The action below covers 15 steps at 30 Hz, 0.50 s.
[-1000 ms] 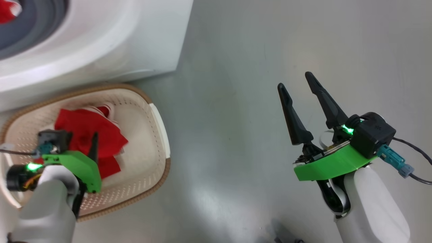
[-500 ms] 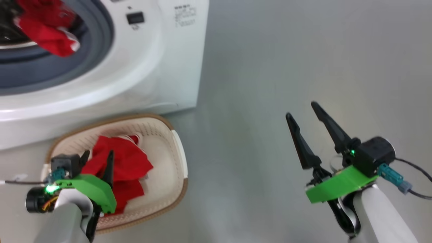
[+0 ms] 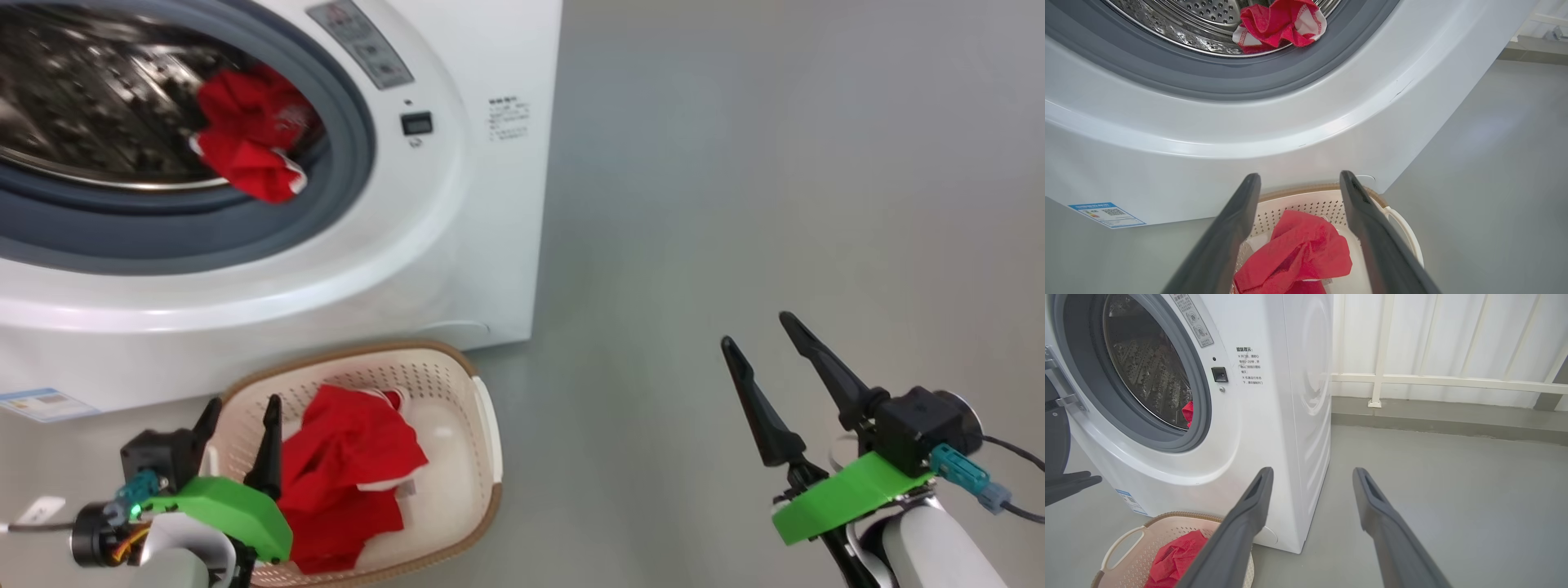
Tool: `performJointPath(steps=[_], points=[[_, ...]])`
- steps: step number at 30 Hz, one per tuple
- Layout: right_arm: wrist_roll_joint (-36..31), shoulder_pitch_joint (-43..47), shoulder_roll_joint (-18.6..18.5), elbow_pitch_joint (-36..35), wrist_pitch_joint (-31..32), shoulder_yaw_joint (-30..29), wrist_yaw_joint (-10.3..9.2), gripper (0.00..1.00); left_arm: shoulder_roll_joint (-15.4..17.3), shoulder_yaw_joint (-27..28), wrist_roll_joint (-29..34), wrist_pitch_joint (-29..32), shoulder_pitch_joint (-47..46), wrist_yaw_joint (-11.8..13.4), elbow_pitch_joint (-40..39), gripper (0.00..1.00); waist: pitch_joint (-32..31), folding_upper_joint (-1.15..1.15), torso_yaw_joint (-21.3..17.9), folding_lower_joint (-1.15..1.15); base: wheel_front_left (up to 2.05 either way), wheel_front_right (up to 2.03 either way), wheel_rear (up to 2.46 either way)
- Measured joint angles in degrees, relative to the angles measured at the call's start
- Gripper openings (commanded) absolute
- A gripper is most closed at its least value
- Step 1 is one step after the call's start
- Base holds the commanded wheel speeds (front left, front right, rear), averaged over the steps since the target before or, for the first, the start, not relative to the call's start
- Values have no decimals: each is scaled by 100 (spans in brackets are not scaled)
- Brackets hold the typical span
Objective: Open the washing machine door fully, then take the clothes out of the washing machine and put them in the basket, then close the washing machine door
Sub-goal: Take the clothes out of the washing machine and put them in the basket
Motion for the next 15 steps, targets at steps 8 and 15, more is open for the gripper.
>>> performJointPath(steps=[8,15], points=[[31,261,-73,7,0,-80,0,100,-126,421,328,0,476,43,-783,100,-419,0,221,0,0,0,0],[33,478,-97,-9,0,-188,0,100,-274,731,544,0,891,42,-1537,100,-669,0,374,0,0,0,0]])
